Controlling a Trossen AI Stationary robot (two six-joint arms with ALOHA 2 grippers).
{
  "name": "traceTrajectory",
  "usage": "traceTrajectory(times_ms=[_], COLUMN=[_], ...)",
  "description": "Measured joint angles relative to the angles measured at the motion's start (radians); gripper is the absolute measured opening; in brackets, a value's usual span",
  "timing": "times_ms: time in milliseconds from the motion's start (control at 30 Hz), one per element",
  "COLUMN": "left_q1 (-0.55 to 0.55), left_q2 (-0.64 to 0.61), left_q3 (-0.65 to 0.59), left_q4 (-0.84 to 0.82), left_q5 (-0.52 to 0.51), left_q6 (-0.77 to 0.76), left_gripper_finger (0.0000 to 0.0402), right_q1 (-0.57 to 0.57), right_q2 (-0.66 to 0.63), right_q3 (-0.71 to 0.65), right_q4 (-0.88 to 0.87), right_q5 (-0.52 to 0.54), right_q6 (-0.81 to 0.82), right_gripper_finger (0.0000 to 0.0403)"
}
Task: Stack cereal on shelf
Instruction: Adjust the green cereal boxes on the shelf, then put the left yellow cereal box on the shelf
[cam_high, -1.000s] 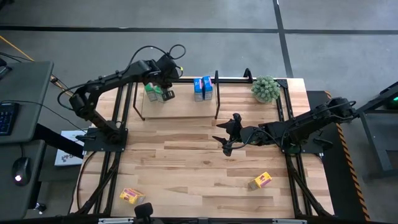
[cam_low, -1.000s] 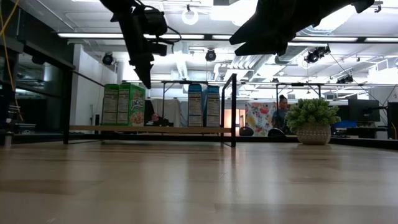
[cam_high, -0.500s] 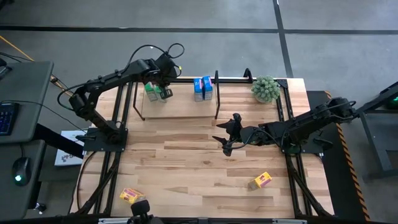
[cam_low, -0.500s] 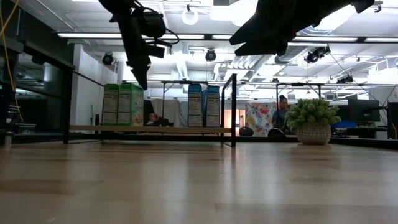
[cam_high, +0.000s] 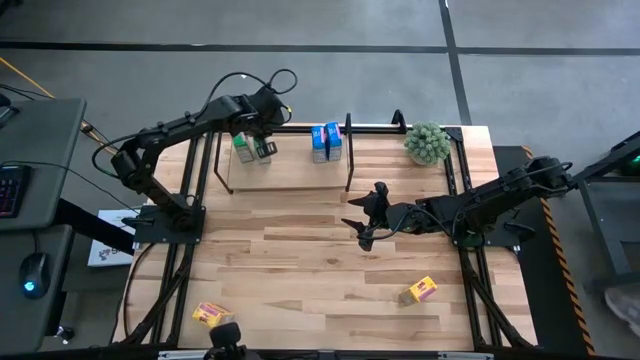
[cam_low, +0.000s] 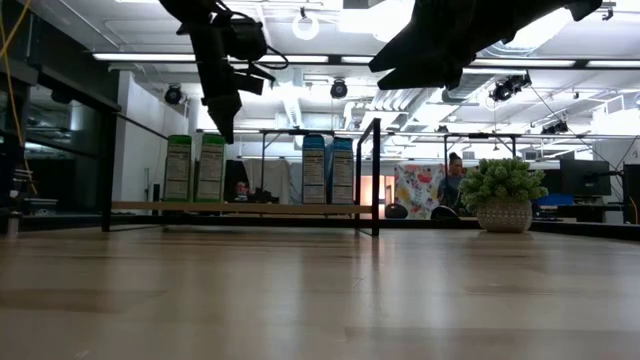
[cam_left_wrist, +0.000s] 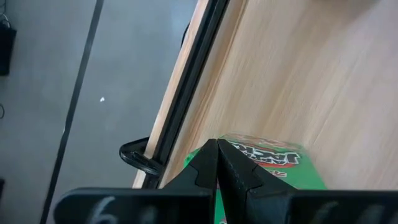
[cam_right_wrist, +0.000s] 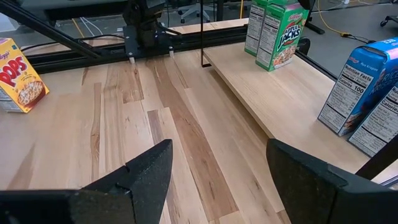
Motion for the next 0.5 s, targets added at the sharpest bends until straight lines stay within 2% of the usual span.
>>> traceTrajectory(times_ms=[167,300,367,500], left_q1=[-0.034,-0.1,-0.148,-0.288], left_q2=[-0.004,-0.057,-0.106,-0.243], left_q3=[0.051,0.053,0.023,-0.095], left_q4=[0.008,0.053,0.1,0.265], left_q5=[0.02,0.116,0.149,0.153], left_q6=[-0.017,-0.086,-0.133,-0.235], left_gripper_finger=[0.0,0.0,0.0,0.0], right_q1=[0.0,0.0,0.0,0.0], right_q2=[0.0,0.0,0.0,0.0], right_q3=[0.0,0.0,0.0,0.0], right_q4=[0.0,0.0,0.0,0.004], right_q5=[0.0,0.0,0.0,0.0], right_q6=[0.0,-0.008,-0.017,-0.033], right_gripper_finger=[0.0252,0.0252,0.0252,0.0252])
